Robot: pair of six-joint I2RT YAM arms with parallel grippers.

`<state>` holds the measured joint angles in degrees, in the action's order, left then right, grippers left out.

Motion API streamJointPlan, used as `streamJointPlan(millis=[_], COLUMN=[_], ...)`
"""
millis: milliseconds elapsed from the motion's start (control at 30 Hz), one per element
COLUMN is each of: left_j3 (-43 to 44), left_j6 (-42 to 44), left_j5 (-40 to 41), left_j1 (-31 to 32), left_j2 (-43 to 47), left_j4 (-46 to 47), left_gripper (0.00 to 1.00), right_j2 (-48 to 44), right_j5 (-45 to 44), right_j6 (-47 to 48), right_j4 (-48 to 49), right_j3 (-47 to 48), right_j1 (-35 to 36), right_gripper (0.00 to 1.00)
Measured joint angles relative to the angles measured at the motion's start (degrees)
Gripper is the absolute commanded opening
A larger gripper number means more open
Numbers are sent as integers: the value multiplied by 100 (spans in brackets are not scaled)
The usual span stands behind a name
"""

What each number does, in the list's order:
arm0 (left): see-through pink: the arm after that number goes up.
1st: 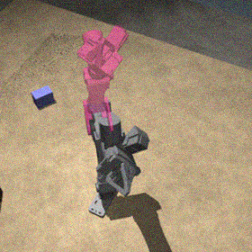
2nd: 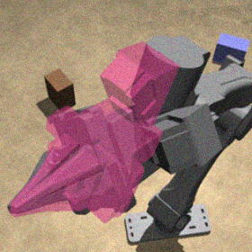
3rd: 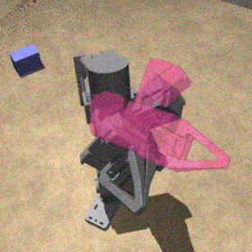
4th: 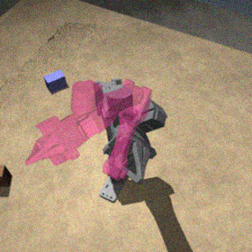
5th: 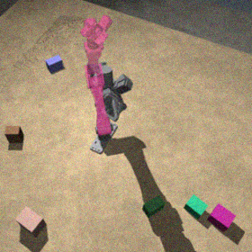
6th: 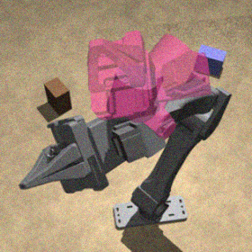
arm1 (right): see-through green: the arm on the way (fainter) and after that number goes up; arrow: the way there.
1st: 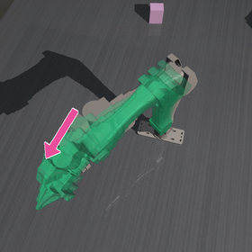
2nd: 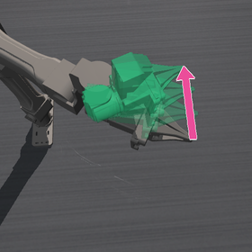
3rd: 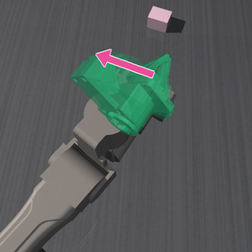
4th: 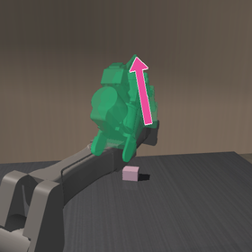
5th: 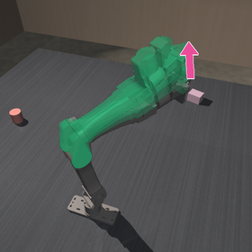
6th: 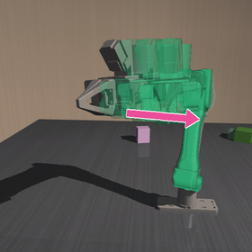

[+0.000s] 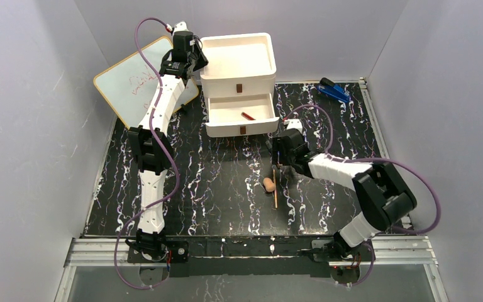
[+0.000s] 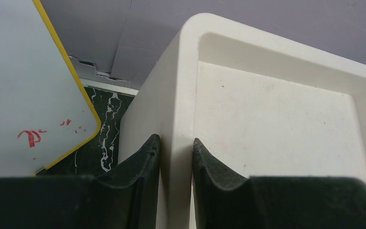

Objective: Organize the makeup

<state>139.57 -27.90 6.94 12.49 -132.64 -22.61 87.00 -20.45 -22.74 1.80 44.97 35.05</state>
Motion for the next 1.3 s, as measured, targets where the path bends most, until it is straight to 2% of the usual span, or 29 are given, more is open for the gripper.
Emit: streamJointPlan(millis=[233, 733, 833, 867, 933, 1167, 1300], left_j3=[-22, -33, -35, -35, -35, -39, -59], left_j6=[2, 7, 13, 20, 24, 28, 37], left_j5=[0, 0, 0, 0, 0, 0, 2], left_j1=[0, -2, 0, 0, 0, 0, -2], left_j2=[9, 13, 13, 13, 13, 17, 24], left_j4=[22, 35, 35, 37, 37, 37, 59], left_gripper=[0, 0, 0, 0, 0, 0, 0], right_j2=[599, 1392, 1499, 1513, 1528, 1506, 1045], right_j5=[-63, -658, -791, -828, -885, -1008, -1045], right_j6=[2, 262, 317, 339, 369, 376, 511], right_j4=[195, 295, 293, 293, 291, 247, -273], right_j3=[227, 861, 861, 874, 879, 883, 883], right_j1=[140, 433, 472, 481, 487, 501, 553], right_gripper=[72, 53, 39, 29, 1, 1, 1])
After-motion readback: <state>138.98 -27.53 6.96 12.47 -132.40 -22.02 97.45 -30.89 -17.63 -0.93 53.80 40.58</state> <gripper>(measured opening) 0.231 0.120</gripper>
